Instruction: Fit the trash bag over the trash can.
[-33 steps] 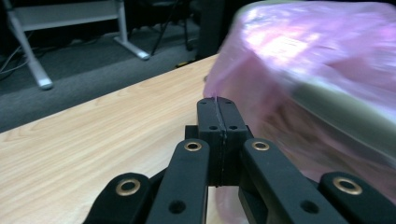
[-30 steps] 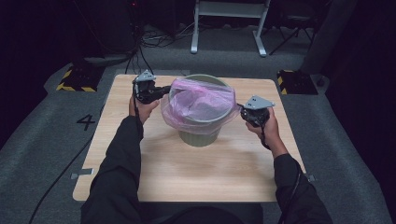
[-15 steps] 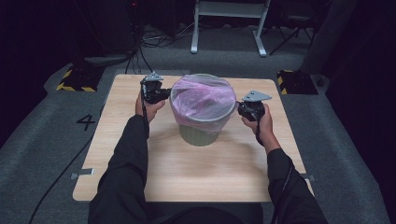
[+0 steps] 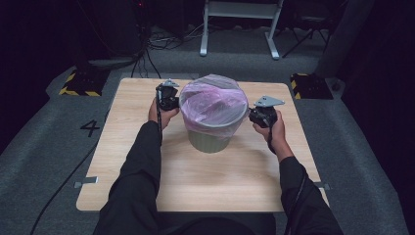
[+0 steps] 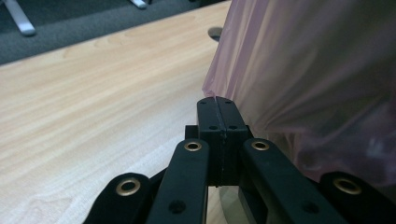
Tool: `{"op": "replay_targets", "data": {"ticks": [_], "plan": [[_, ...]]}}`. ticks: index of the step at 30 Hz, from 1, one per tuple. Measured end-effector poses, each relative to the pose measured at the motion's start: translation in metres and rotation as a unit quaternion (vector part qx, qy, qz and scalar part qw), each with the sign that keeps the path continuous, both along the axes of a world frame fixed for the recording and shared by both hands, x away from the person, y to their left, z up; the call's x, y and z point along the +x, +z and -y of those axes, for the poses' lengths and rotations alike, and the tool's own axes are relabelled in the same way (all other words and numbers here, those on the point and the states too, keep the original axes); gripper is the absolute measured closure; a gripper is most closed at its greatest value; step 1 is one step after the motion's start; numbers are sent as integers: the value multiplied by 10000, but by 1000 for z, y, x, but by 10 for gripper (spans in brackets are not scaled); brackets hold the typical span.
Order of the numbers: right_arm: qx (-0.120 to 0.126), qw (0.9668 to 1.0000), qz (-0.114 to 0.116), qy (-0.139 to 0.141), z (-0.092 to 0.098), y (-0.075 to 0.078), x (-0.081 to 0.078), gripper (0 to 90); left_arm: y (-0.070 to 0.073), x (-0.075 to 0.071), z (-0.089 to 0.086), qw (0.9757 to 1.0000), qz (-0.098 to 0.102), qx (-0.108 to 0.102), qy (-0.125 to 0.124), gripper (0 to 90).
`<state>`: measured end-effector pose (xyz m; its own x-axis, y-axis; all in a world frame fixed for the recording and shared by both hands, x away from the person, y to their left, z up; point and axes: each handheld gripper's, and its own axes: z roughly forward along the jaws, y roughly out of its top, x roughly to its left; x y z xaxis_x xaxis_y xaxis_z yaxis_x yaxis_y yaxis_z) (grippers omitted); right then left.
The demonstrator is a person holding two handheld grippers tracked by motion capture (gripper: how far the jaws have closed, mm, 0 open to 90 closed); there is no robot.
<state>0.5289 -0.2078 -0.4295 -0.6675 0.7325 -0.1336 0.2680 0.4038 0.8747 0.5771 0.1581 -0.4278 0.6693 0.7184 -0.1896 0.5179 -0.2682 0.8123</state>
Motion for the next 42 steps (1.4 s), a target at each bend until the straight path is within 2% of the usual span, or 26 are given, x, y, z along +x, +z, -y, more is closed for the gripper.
{"op": "replay_targets", "data": {"ticks": [6, 10, 14, 16, 24, 28, 31, 36, 38, 40, 41, 42], "plan": [[67, 10000, -20, 43, 3, 0, -3, 889, -12, 2, 2, 9996, -253, 117, -22, 900], [92, 9999, -32, 94, 3, -1, -4, 890, -19, 1, 4, 9993, -358, 105, -67, 900], [109, 9998, -71, 148, 3, -1, -6, 890, -26, 0, 4, 9984, -478, 254, -134, 900], [110, 9997, -93, 190, 3, -2, -7, 890, -31, -1, 3, 9982, -540, 228, -141, 900], [185, 9991, -135, 351, 6, -5, -17, 890, -40, -8, -4, 9978, -636, 174, -101, 900], [208, 9985, -176, 483, 8, -4, -23, 886, -43, -10, -4, 9972, -686, 267, -99, 900], [129, 9984, -99, 533, 7, 1, -27, 885, -48, -11, -3, 9965, -703, 444, -104, 900], [99, 9988, -35, 479, 9, 6, -27, 876, -56, -14, -4, 9958, -734, 534, -101, 900], [123, 9989, -52, 459, 10, 5, -28, 878, -57, -16, -7, 9964, -693, 482, -61, 900], [138, 9987, -60, 489, 10, 4, -29, 880, -58, -19, -11, 9972, -592, 461, 12, 900], [159, 9986, -73, 496, 10, 4, -29, 880, -57, -22, -13, 9979, -443, 472, 66, 898], [154, 9986, -60, 509, 11, 4, -30, 880, -55, -25, -15, 9984, -345, 426, 110, 819]]}}
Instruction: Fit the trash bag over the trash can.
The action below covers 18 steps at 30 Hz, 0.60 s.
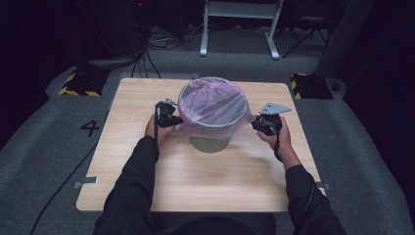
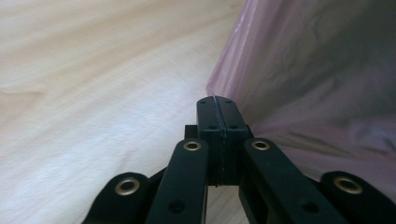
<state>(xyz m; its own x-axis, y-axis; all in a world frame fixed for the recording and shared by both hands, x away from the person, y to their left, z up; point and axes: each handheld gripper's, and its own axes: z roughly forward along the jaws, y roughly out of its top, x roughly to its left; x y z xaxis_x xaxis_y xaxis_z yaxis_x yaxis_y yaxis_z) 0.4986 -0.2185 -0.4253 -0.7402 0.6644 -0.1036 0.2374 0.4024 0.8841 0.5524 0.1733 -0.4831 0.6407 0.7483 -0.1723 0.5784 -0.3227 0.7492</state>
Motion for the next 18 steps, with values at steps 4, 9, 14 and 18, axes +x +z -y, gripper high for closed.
{"op": "replay_targets", "data": {"ticks": [4, 9, 14, 18], "plan": [[-115, 9999, 93, 35, 0, 0, -5, 828, 11, -16, -12, 9991, 427, -20, -5, 572], [-321, 9992, 257, -11, 4, 4, -13, 572, 31, -43, -31, 9955, 940, 31, 78, 337], [-474, 9977, 446, -176, 12, 9, -22, 380, 43, -74, -29, 9919, 1251, 133, -157, 244], [-457, 9965, 630, -320, 20, 15, -30, 326, 45, -100, -15, 9871, 1486, 309, -500, 200]]}}
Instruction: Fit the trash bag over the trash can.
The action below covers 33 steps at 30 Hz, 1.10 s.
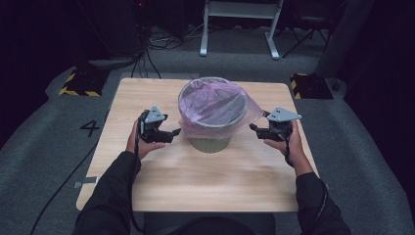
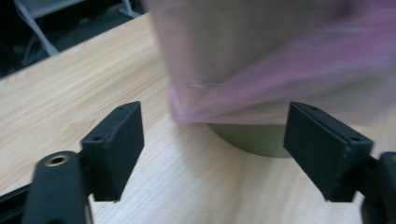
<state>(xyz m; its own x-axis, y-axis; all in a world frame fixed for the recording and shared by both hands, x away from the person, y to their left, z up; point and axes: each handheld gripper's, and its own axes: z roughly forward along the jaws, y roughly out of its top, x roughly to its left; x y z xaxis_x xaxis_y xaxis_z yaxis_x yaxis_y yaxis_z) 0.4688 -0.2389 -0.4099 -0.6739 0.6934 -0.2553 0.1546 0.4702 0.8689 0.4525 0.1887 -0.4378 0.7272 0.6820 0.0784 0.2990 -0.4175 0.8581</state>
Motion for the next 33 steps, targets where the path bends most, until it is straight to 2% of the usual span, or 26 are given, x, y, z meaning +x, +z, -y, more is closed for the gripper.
{"op": "replay_targets", "data": {"ticks": [5, 9, 10, 11, 12, 13, 15, 17, 19, 20, 22, 24, 27, 31, 33], "plan": [[-85, 9995, 144, -283, 8, 5, -2, 304, 1, -15, 14, 9998, 182, 3, -122, 199], [53, 9990, 270, -361, 11, 10, 0, 318, 2, -15, 21, 9995, 280, 93, -143, 255], [74, 9990, 294, -323, 11, 11, 0, 355, 2, -14, 21, 9994, 250, 84, -209, 277], [22, 9991, 345, -265, 9, 12, 1, 433, 1, -13, 22, 9993, 239, 117, -254, 351], [-86, 9989, 396, -215, 7, 12, 1, 552, 1, -13, 24, 9992, 262, 203, -219, 422], [-160, 9989, 422, -158, 5, 12, 1, 636, 0, -12, 25, 9990, 238, 229, -294, 454], [-196, 9989, 432, 11, 2, 9, 0, 795, -3, -11, 27, 9987, 233, 312, -335, 602], [-211, 9986, 461, 134, 1, 6, -2, 900, -5, -9, 27, 9983, 208, 297, -450, 748], [-214, 9987, 423, 203, 1, 1, -3, 900, -7, -7, 27, 9981, 178, 289, -520, 867], [-241, 9988, 373, 220, 1, -2, -2, 900, -8, -7, 27, 9980, 159, 269, -551, 899], [-385, 9986, 269, 222, 0, -10, -1, 900, -10, -5, 27, 9979, 76, 270, -590, 900], [-592, 9978, 229, 189, -2, -18, 1, 900, -13, -4, 28, 9974, 26, 397, -602, 900], [-616, 9978, 69, 223, -4, -27, 5, 900, -18, -2, 29, 9968, -69, 483, -629, 900], [-801, 9966, -83, 197, -9, -41, 11, 900, -24, 0, 29, 9962, -168, 537, -661, 900], [-745, 9967, -235, 219, -11, -48, 14, 900, -27, 0, 30, 9954, -236, 588, -718, 900]]}}
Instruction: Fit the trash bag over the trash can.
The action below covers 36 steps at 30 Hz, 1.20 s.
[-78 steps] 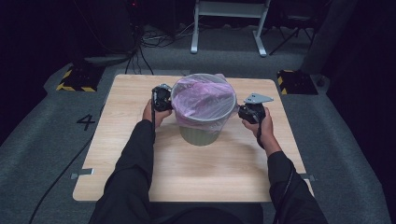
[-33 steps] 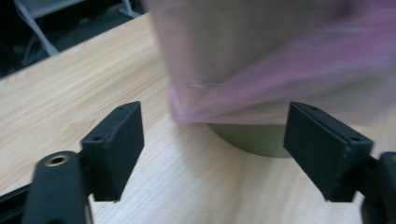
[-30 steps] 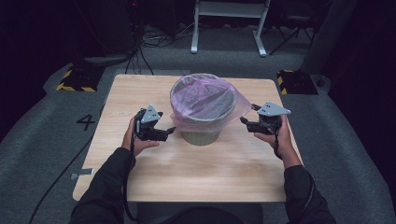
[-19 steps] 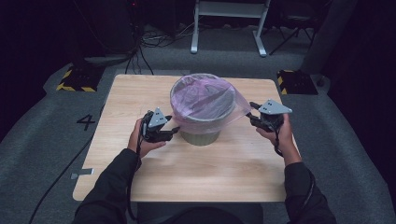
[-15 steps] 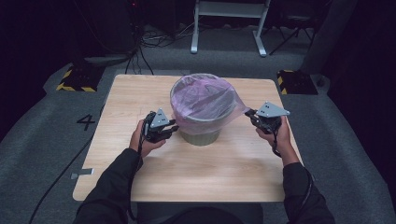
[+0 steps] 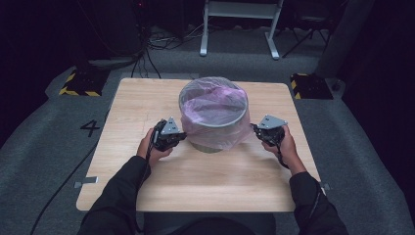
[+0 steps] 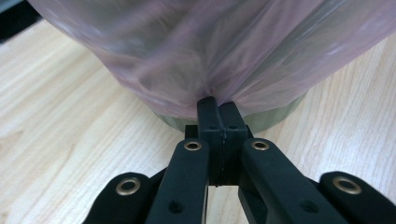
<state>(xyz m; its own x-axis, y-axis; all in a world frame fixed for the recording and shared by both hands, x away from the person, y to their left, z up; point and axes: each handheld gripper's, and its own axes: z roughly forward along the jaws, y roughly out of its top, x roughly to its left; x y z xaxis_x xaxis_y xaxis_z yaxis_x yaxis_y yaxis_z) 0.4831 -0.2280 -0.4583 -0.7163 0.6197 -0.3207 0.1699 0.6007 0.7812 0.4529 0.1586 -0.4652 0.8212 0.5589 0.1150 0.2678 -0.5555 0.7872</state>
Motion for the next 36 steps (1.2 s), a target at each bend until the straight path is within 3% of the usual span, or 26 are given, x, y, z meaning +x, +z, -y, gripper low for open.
{"op": "replay_targets", "data": {"ticks": [6, 12, 13, 14, 15, 17, 20, 23, 26, 29, 33, 36], "plan": [[-163, 9995, -268, 20, -10, -22, 7, 900, -12, 0, 2, 9995, -182, 247, -59, 900], [38, 9990, -454, -20, -7, -27, 11, 899, -15, 1, -5, 9997, -205, 119, 38, 900], [76, 9988, -492, -31, -6, -27, 11, 879, -15, 0, -7, 9996, -202, 88, 162, 845], [75, 9988, -490, -56, -4, -27, 11, 840, -16, 1, -9, 9992, -259, 80, 293, 674], [91, 9986, -506, -87, -3, -27, 11, 819, -16, 0, -12, 9987, -368, 64, 346, 566], [161, 9984, -535, -81, 1, -27, 10, 771, -17, -4, -17, 9979, -359, 99, 539, 359], [343, 9976, -593, -126, 9, -26, 7, 651, -17, -10, -26, 9960, -502, -17, 743, 197], [488, 9964, -673, -188, 19, -24, 6, 455, -16, -18, -36, 9950, -514, -153, 844, 190], [554, 9956, -721, -232, 29, -23, 1, 307, -17, -26, -42, 9950, -456, -64, 881, 187], [628, 9945, -796, -261, 38, -22, -2, 258, -18, -31, -44, 9959, -539, 24, 723, 187], [693, 9932, -898, -272, 46, -21, -3, 238, -22, -35, -43, 9946, -583, 219, 827, 195], [674, 9924, -999, -257, 50, -22, -3, 222, -25, -35, -45, 9939, -717, 124, 832, 194]]}}
